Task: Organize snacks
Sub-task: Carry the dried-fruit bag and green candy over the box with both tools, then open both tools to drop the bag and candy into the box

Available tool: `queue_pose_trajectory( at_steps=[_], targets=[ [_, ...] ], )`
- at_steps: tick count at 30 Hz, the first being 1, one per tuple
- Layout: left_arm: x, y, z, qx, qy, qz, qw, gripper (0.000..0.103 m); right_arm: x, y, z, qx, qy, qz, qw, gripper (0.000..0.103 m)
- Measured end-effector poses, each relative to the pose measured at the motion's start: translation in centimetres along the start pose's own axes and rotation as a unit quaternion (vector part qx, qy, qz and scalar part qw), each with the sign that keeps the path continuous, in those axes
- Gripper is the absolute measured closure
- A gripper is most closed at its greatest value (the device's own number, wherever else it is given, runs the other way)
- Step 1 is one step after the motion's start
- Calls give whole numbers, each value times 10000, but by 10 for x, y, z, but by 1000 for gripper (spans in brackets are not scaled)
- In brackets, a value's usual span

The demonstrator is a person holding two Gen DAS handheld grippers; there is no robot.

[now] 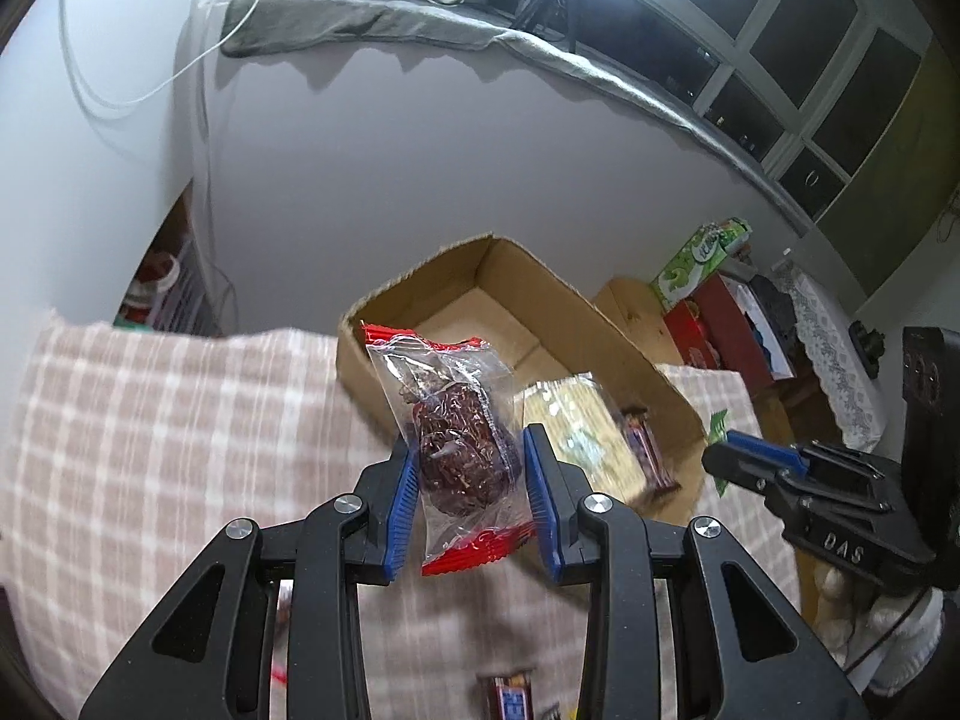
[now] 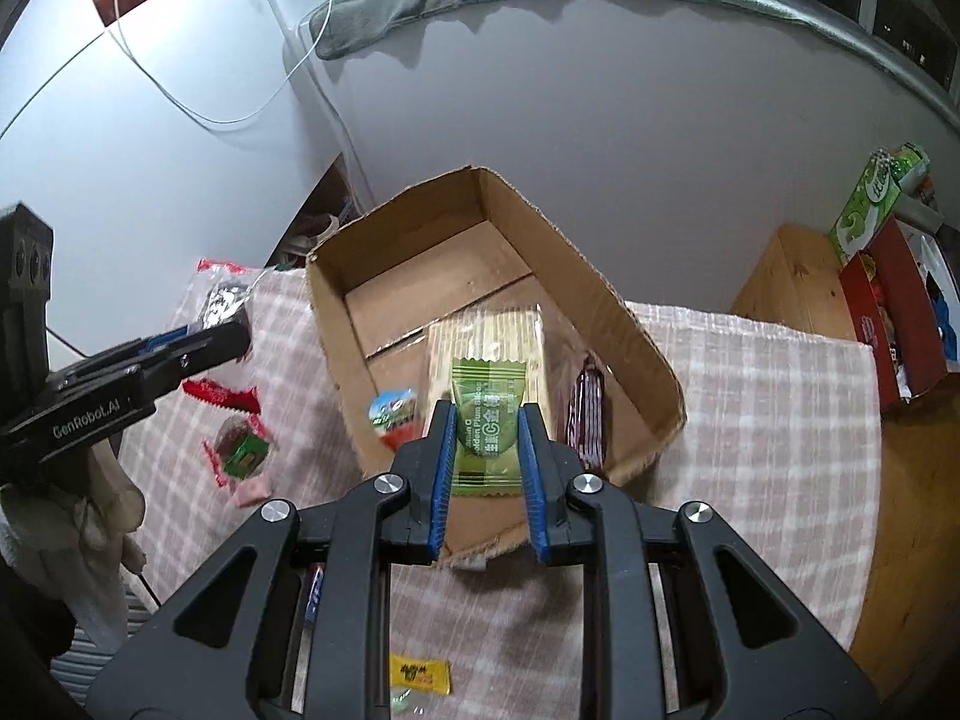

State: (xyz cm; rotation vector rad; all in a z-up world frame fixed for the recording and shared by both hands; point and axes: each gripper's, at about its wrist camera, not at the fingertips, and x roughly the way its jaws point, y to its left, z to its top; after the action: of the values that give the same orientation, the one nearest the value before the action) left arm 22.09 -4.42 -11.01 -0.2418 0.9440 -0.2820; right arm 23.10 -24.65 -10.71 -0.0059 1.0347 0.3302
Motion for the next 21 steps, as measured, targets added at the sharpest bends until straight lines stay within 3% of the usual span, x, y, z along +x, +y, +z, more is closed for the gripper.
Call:
queue_pose_trajectory(
  at_steps=[15,18,19,21],
  targets=[
    [43,-9,27,44,220,-55,9997,71,35,-9,17,53,213,-152,9996,81],
    [48,-10,27,28,346,-74,9994,67,38,-12,17,72,252,-148,9995,81],
    [51,-11,27,9,423,-42,9991,59,39,-12,17,66,277,-141,9995,79],
    [51,-11,26,-6,447,0,9990,55,40,-12,16,47,325,-202,9993,67]
  ],
)
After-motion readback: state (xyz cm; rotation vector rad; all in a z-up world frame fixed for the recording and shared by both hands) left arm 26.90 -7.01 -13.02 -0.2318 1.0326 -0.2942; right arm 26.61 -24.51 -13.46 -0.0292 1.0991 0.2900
